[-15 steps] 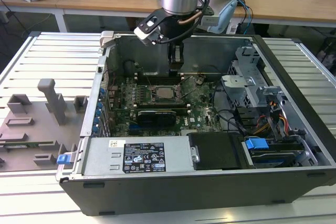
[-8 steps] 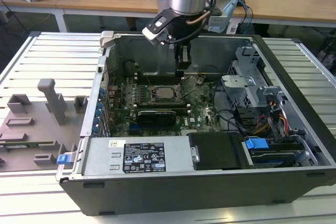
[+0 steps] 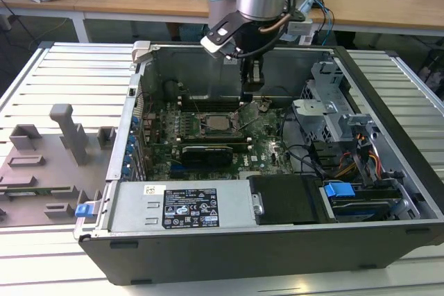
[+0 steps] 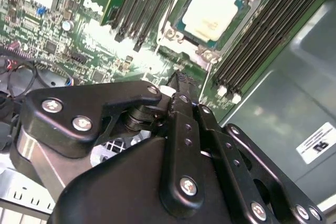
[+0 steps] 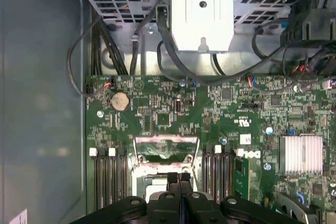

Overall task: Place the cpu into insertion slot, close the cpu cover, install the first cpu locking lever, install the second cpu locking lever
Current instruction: 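Close the cpu cover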

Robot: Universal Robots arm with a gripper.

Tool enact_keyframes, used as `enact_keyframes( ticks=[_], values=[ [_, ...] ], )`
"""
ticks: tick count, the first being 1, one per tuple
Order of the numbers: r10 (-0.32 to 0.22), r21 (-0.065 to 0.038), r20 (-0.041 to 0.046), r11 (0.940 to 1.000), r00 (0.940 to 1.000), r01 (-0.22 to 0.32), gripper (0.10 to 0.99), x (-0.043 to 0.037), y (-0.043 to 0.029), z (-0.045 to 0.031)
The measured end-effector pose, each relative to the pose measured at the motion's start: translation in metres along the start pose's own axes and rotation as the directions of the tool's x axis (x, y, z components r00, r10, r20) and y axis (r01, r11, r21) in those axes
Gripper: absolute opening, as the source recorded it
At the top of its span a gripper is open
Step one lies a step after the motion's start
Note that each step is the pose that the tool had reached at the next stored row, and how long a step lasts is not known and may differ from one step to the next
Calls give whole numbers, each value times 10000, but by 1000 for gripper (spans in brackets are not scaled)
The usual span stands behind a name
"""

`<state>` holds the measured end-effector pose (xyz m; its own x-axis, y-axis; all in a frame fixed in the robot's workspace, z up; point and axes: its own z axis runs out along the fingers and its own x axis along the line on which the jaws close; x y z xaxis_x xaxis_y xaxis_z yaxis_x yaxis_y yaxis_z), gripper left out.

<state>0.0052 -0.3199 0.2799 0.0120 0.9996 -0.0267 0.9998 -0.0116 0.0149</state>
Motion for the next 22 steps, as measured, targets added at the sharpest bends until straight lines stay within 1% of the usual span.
enact_keyframes(
  ticks=[4,7,8,11,13,14,17,19,21,22],
  values=[
    [1,10,-2,10000,10000,-1,106,2,157,3],
    [0,24,-2,10000,10000,0,106,4,289,5],
    [0,27,-1,10000,10000,0,106,4,323,5],
    [0,28,-2,10000,10000,0,106,5,391,6],
    [0,30,-2,10000,10000,0,106,6,421,8],
    [-1,35,0,10000,10000,1,106,6,448,16],
    [-1,45,0,10000,10000,1,106,7,463,55],
    [-1,62,-2,10000,10000,1,106,10,464,125],
    [-2,75,0,10000,10000,2,106,10,464,171],
    [-1,85,0,10000,10000,1,106,12,465,210]
  ],
)
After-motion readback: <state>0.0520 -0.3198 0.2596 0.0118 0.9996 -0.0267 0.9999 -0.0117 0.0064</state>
